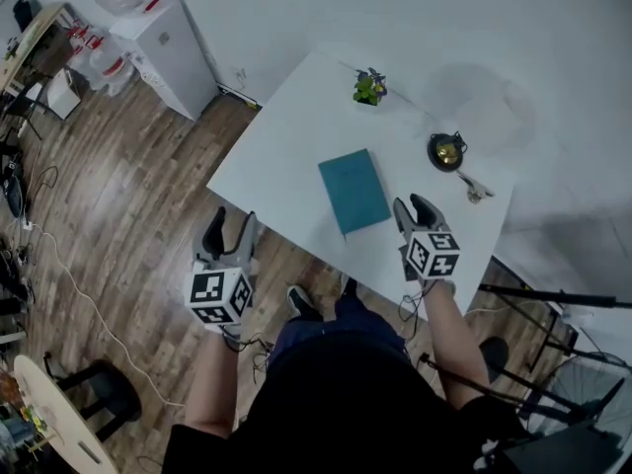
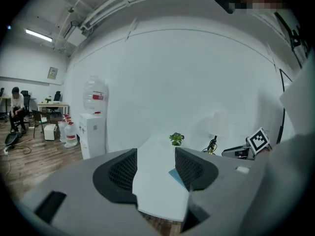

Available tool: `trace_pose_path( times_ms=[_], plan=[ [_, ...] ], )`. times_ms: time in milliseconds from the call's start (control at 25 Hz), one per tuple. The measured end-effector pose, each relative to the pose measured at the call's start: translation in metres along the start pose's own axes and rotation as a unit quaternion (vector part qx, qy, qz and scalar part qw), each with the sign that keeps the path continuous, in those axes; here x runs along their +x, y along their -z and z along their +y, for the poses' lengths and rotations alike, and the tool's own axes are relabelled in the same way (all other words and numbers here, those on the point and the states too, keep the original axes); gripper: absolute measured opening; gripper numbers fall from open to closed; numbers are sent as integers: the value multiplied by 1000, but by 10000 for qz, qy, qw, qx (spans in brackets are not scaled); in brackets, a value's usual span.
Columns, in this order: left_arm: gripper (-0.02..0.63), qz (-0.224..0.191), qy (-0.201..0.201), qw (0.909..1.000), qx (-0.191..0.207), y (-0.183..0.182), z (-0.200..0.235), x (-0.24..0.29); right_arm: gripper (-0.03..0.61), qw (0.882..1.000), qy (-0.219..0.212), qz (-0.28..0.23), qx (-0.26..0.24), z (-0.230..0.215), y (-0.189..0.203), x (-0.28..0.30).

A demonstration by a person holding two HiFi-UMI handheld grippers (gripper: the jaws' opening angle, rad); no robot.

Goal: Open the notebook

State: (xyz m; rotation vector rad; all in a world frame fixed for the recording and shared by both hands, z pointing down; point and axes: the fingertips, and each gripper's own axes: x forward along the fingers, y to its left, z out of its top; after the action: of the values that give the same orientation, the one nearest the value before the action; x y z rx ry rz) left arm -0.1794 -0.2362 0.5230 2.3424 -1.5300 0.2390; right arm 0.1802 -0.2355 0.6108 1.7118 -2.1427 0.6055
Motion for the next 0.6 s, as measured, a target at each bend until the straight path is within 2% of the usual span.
trace_pose_path(
  times_ms=[280, 600],
  plan=[
    [239, 213, -388, 9990, 15, 9, -11, 7, 166, 9981, -349, 477, 155, -20, 31, 44],
    [239, 512, -583, 9970, -17, 27, -25, 22, 166, 9916, -701, 1078, 123, -30, 80, 87]
  ],
)
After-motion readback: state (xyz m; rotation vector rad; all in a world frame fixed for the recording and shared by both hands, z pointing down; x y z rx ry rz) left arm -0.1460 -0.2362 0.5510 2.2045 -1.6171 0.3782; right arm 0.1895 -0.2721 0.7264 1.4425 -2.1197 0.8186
